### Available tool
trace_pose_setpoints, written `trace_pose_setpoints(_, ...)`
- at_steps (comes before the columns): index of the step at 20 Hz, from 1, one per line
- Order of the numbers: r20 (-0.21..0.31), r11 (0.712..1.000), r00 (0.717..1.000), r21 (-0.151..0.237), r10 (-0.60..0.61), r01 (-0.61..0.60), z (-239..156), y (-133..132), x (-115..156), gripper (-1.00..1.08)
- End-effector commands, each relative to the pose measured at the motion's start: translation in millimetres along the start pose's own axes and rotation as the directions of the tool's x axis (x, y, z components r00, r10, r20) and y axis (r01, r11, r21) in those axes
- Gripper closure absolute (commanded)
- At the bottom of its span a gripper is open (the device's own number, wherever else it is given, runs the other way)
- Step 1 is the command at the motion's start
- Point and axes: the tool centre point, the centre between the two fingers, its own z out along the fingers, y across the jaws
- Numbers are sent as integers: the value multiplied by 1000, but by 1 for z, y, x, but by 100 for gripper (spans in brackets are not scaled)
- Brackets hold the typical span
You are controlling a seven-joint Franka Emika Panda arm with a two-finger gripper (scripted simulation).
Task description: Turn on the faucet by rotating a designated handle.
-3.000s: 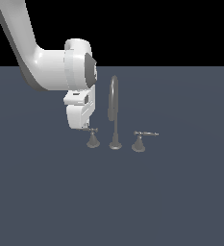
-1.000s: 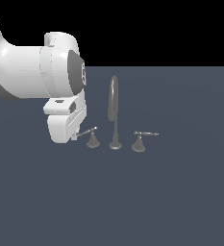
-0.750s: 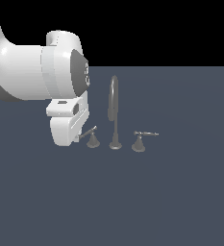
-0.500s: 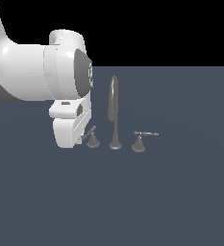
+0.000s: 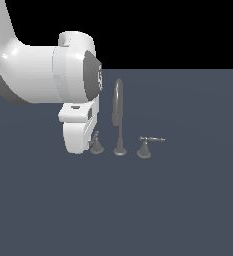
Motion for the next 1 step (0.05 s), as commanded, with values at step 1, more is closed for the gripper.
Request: trace_pose_setpoints(1, -21, 996, 996, 3, 88, -88, 2, -9, 57, 108)
